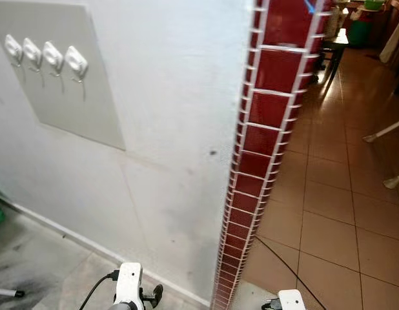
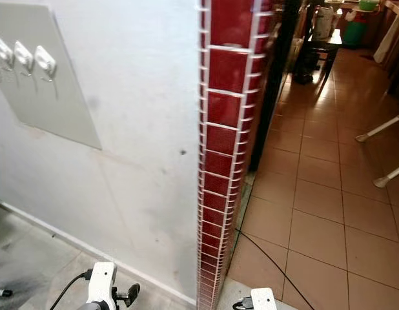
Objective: Hang keys on a hook
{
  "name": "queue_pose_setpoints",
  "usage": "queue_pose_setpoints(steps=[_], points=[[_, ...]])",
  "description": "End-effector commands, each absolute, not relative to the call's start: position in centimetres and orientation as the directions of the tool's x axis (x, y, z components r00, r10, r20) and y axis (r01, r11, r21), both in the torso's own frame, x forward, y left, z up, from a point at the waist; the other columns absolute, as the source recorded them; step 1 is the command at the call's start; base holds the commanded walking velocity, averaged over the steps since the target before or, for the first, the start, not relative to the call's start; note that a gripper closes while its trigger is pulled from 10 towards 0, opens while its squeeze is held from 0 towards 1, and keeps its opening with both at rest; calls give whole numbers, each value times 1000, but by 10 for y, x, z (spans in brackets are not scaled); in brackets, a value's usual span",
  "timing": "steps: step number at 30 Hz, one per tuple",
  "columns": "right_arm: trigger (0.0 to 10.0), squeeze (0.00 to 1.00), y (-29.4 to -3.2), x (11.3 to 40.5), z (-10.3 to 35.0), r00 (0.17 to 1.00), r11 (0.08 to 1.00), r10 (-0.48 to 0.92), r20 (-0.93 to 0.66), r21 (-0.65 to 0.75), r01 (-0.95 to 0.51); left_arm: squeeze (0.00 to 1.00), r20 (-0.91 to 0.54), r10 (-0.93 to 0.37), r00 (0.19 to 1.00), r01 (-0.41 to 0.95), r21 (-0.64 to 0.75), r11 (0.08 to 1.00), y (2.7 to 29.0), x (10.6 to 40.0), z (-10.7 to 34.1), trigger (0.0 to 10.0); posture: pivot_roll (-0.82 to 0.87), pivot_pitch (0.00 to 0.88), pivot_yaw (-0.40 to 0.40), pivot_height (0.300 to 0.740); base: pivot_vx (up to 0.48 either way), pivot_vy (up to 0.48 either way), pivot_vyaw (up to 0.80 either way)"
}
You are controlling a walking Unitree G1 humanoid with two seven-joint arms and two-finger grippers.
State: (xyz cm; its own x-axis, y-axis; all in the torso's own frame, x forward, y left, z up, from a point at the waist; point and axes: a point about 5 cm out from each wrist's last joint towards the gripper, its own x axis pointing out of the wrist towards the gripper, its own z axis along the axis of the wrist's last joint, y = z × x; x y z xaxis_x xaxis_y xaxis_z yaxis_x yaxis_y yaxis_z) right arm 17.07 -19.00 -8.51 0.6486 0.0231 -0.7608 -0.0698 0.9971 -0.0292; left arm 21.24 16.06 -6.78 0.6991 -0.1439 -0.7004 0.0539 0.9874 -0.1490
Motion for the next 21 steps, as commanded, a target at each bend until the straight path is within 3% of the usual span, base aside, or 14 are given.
queue_pose_setpoints(steps=[1, 21], points=[[10000, 0, -191, 170, -85, 652, 997, 22, -758, -29, -67, 0, -699, -140, 701, 50, -147, 988, 162, 213, -67, 10000, -29, 0, 25, 740, 0, 394, 0], [10000, 0, -191, 169, -85, 651, 998, 18, -758, -29, -61, 0, -697, -144, 702, 51, -152, 987, 161, 214, -67, 10000, -32, 0, 27, 740, 0, 454, 0]])
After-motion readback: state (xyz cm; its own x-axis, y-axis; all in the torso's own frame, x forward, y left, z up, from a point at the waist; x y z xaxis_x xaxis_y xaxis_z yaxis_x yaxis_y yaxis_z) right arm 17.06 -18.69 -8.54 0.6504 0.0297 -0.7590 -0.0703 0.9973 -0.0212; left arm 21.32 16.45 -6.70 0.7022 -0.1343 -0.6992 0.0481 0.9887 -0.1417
